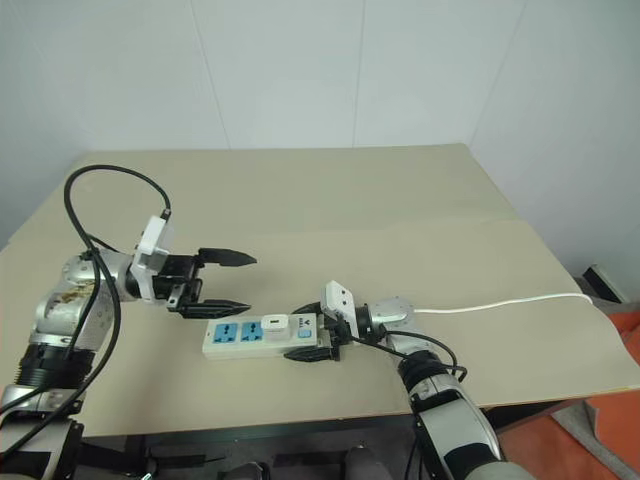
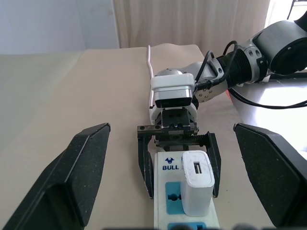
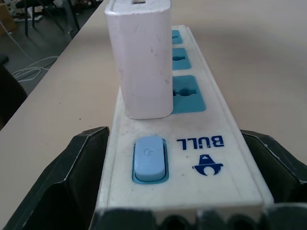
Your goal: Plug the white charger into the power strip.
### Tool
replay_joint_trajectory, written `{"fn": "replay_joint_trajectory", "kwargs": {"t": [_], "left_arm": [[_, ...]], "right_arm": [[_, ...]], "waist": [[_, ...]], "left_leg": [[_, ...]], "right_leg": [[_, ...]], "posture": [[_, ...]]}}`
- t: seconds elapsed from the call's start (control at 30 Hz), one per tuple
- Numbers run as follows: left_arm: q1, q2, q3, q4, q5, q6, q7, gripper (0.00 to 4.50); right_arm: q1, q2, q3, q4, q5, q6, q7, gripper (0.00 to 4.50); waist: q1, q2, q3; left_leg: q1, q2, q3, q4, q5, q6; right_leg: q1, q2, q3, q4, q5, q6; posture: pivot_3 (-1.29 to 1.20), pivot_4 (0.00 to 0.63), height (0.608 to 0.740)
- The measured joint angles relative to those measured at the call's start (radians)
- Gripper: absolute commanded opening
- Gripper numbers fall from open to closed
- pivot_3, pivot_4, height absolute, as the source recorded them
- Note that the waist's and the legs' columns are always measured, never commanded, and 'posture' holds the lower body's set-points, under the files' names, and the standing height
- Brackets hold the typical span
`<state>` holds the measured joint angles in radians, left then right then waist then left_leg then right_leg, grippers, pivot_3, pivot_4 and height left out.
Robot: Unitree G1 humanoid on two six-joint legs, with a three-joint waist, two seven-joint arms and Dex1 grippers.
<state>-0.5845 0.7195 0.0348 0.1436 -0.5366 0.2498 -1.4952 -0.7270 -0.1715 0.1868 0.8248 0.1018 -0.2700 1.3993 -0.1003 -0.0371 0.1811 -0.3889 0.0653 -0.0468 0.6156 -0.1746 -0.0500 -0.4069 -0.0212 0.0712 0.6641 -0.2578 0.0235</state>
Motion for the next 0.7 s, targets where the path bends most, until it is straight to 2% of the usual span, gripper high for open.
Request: {"fn": "replay_joint_trajectory", "kwargs": {"t": [0.13,0.3,0.4,0.7], "left_arm": [[0.016,0.026,0.032,-0.017,-0.009,0.000,0.003,4.50],[0.075,0.046,0.081,-0.051,-0.017,0.000,0.033,4.50],[0.129,0.051,0.120,-0.096,-0.022,0.000,0.065,4.50],[0.423,0.132,0.322,-0.321,-0.083,0.068,0.178,4.50]], "right_arm": [[0.026,-0.026,0.000,-0.060,0.002,0.019,0.011,4.45],[0.074,-0.115,-0.010,-0.201,0.047,0.097,0.030,4.45],[0.110,-0.180,-0.018,-0.315,0.084,0.155,0.044,4.45],[0.184,-0.351,-0.076,-0.509,0.168,0.270,0.038,4.45]], "waist": [[0.005,0.001,0.002],[0.017,0.002,0.003],[0.025,0.003,0.004],[0.032,0.003,0.005]], "left_leg": [[-0.003,0.000,0.000,0.000,0.000,0.000],[-0.016,0.000,0.000,0.003,0.000,0.000],[-0.017,0.000,0.001,0.003,0.000,0.000],[-0.016,0.000,0.002,0.003,0.000,0.000]], "right_leg": [[-0.003,0.000,0.000,0.000,0.000,0.000],[-0.015,-0.001,0.000,0.001,0.001,0.000],[-0.016,-0.001,0.000,0.001,0.001,0.000],[-0.016,-0.001,0.000,0.000,0.001,0.000]], "posture": [[0.00,0.150,0.740],[0.00,0.150,0.740],[0.00,0.150,0.740],[0.00,0.150,0.740]]}}
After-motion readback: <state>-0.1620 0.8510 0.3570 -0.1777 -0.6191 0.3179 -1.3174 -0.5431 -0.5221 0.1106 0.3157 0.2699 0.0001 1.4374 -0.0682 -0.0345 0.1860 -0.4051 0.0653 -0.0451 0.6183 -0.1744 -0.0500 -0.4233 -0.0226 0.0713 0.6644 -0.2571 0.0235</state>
